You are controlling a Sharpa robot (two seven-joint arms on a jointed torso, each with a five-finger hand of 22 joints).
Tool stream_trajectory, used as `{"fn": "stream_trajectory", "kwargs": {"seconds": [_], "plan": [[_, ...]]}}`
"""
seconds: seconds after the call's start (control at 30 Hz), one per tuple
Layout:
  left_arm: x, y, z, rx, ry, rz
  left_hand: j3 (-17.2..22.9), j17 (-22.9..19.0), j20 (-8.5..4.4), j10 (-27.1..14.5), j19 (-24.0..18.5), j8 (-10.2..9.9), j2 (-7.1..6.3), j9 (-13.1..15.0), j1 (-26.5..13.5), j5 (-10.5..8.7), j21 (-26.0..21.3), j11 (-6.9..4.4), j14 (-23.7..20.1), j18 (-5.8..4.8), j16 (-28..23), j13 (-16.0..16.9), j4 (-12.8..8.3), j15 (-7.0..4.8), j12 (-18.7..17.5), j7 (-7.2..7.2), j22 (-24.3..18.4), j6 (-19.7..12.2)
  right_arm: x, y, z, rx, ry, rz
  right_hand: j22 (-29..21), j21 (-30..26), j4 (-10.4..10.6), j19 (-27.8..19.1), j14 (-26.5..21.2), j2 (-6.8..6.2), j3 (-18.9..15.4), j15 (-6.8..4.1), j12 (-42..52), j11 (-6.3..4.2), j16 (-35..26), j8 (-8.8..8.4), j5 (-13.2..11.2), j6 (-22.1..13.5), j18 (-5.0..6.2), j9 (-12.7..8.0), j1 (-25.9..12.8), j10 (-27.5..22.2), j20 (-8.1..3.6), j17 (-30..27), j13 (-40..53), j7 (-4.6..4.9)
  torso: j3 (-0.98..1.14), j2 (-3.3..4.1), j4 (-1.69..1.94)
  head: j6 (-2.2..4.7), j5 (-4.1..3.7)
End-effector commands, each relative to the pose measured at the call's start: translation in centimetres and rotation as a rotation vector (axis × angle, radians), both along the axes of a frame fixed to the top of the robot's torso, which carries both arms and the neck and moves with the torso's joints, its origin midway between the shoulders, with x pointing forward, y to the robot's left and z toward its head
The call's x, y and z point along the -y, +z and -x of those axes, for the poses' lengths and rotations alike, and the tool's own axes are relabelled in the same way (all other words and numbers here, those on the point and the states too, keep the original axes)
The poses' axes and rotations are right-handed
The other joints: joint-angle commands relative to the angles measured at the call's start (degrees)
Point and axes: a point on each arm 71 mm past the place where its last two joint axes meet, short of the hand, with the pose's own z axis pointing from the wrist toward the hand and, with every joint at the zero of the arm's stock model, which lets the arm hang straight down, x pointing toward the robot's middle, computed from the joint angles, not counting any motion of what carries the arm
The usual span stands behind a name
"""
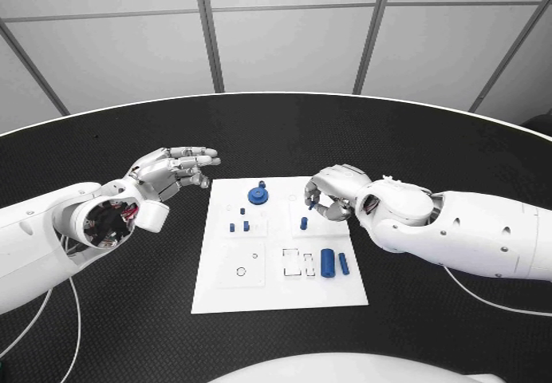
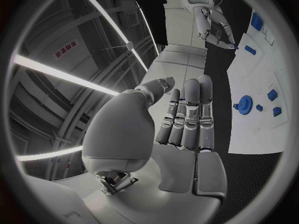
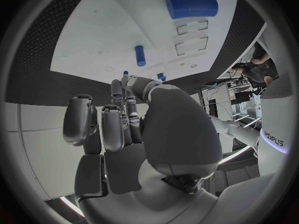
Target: Assemble the parts on the task board
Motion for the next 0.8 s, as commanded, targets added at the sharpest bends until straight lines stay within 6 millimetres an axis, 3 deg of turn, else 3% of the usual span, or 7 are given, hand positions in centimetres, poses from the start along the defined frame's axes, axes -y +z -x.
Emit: {"fn": "stream_trajectory", "kwargs": {"seconds": [0.03,0.17,0.3,0.47,0.57,0.8], "plan": [[0.1,0.0,-0.1,0.0,-0.002,0.0,-0.2,-0.1,-0.1,-0.4,-0.5,-0.2,-0.05,0.0,0.4,0.2,-0.3,-0.08,-0.3,0.5,-0.2,-0.1,0.0,0.12,0.2,0.35,-0.1,0.0,-1.4,0.8,0.8,0.008,0.037,-0.025,2.6,0.3,0.0,1.8,3.8,0.01,0.3,-0.51,0.2,-2.09,0.0,0.37,-0.1,0.4,-0.74,0.0,-0.4,2.3,-0.43,3.1,0.1,0.15,-0.17,-0.34,-0.16,0.05,0.3],[0.2,-0.1,-0.3,-0.001,-0.004,0.001,-0.2,-0.1,-0.09,-0.4,-0.5,-0.2,-0.04,0.0,0.4,0.2,-0.3,-0.07,-0.4,0.5,-0.3,-0.1,0.0,0.13,0.2,0.36,-0.1,0.0,-3.2,1.5,1.6,0.013,0.087,-0.052,2.6,0.3,-0.1,1.8,3.8,-0.04,0.3,-0.52,0.2,-2.1,0.0,0.39,-0.1,0.4,-0.74,0.0,-0.5,2.4,-0.46,3.1,0.1,0.14,-0.39,-0.59,-0.21,0.02,1.09],[0.5,-0.2,-0.5,-0.003,-0.01,0.001,-0.3,-0.1,-0.07,-0.4,-0.5,-0.2,-0.01,0.1,0.4,0.2,-0.3,-0.05,-0.5,0.5,-0.3,-0.1,0.0,0.15,0.2,0.38,-0.1,-0.1,-5.5,1.8,2.1,0.01,0.143,-0.069,2.6,0.2,-0.1,1.7,3.7,-0.06,0.3,-0.53,0.2,-2.12,0.0,0.4,-0.1,0.4,-0.71,0.0,-0.5,2.4,-0.49,3.1,0.1,0.14,-0.58,-0.75,-0.18,0.22,2.98],[0.9,-0.4,-0.9,-0.005,-0.017,0.001,-0.3,-0.1,-0.07,-0.4,-0.5,-0.2,-0.01,0.1,0.4,0.2,-0.3,-0.05,-0.5,0.5,-0.3,-0.1,0.0,0.15,0.2,0.38,-0.1,-0.1,-7.6,1.4,1.8,-0.01,0.186,-0.07,2.5,0.1,-0.1,1.7,3.7,-0.06,0.4,-0.53,0.2,-2.12,-0.1,0.4,-0.1,0.4,-0.69,0.0,-0.5,2.4,-0.5,3.0,0.1,0.15,-0.47,-0.52,-0.1,0.15,5.17],[1.0,-0.5,-1.1,-0.008,-0.02,0.0,-0.4,-0.2,-0.03,-0.5,-0.6,-0.1,0.01,0.1,0.4,0.19,-0.5,-0.01,-0.6,0.49,-0.4,-0.1,0.1,0.19,0.2,0.43,-0.2,-0.1,-8.7,0.9,1.8,-0.024,0.207,-0.071,2.4,-0.1,-0.1,1.7,3.7,-0.04,0.4,-0.54,0.2,-2.11,-0.1,0.39,-0.1,0.4,-0.65,0.0,-0.5,2.4,-0.51,2.9,0.1,0.15,-0.36,-0.4,-0.18,0.18,7.11],[1.3,-0.6,-1.3,-0.009,-0.023,0.0,-0.4,-0.2,-0.01,-0.5,-0.6,-0.1,-0.01,0.1,0.4,0.19,-0.5,0.02,-0.6,0.49,-0.5,-0.1,0.1,0.21,0.2,0.47,-0.3,-0.1,-10.2,-0.4,2.0,-0.053,0.241,-0.068,2.3,-0.3,-0.3,1.6,3.7,-0.02,0.6,-0.56,0.0,-2.1,-0.2,0.34,-0.1,0.4,-0.61,0.1,-0.5,2.4,-0.56,2.8,0.1,0.19,-0.41,-0.4,-0.12,-0.55,9.19]]}}
